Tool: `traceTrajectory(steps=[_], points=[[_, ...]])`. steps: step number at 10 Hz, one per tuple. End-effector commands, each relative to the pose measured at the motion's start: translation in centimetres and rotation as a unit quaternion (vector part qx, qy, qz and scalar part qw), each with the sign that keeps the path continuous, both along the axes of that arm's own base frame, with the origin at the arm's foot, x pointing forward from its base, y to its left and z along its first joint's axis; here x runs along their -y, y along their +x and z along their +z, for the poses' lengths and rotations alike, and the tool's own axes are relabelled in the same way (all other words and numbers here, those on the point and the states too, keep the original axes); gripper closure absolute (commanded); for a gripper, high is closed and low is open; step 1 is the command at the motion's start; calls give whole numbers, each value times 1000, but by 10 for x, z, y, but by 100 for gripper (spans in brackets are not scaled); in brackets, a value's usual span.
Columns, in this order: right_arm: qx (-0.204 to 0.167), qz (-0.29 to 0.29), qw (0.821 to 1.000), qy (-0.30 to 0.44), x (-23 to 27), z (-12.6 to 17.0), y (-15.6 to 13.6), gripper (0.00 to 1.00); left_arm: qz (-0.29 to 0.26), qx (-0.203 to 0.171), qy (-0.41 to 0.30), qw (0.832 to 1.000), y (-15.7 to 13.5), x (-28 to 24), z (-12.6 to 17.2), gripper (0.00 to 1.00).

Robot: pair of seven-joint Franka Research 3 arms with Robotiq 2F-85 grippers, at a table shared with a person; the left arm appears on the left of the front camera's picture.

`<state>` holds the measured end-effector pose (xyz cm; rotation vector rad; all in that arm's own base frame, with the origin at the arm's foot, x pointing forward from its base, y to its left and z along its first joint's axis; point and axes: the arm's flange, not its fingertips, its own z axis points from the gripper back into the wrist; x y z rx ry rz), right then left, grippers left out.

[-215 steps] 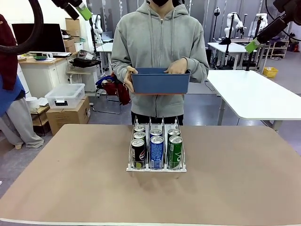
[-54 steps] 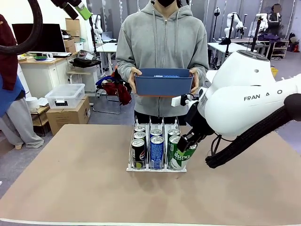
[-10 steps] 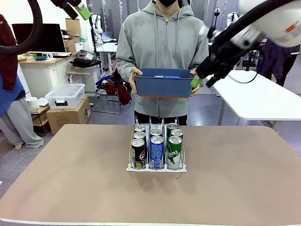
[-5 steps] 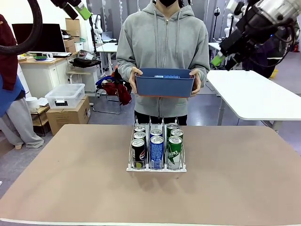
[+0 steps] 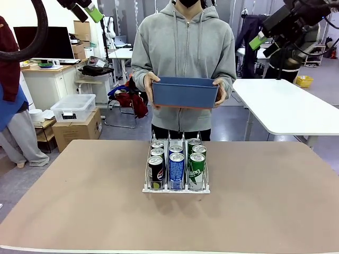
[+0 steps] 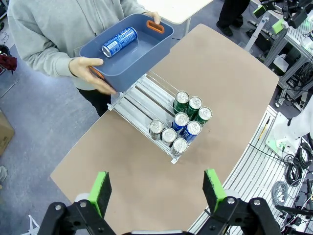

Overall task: Fill the beverage cans into the dispenser.
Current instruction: Pick up the Ionic drink handed by the human.

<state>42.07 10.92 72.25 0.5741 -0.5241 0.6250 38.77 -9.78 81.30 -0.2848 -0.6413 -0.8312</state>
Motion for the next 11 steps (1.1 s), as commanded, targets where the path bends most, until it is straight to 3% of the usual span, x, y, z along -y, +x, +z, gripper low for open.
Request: traceTrajectory(steps=[1, 3, 8, 11], points=[[-14, 6, 1000, -3, -3, -11, 1, 0, -7, -3, -8, 1000, -2, -2, -1, 0], [7, -1, 1000, -6, -1, -2, 10, 0, -7, -3, -8, 1000, -2, -2, -1, 0], [66, 36, 997, -23, 17, 77, 27, 0, -7, -3, -8, 1000, -2, -2, -1, 0], [71, 48, 996, -33, 21, 103, 31, 0, -7, -3, -8, 1000, -2, -2, -1, 0]])
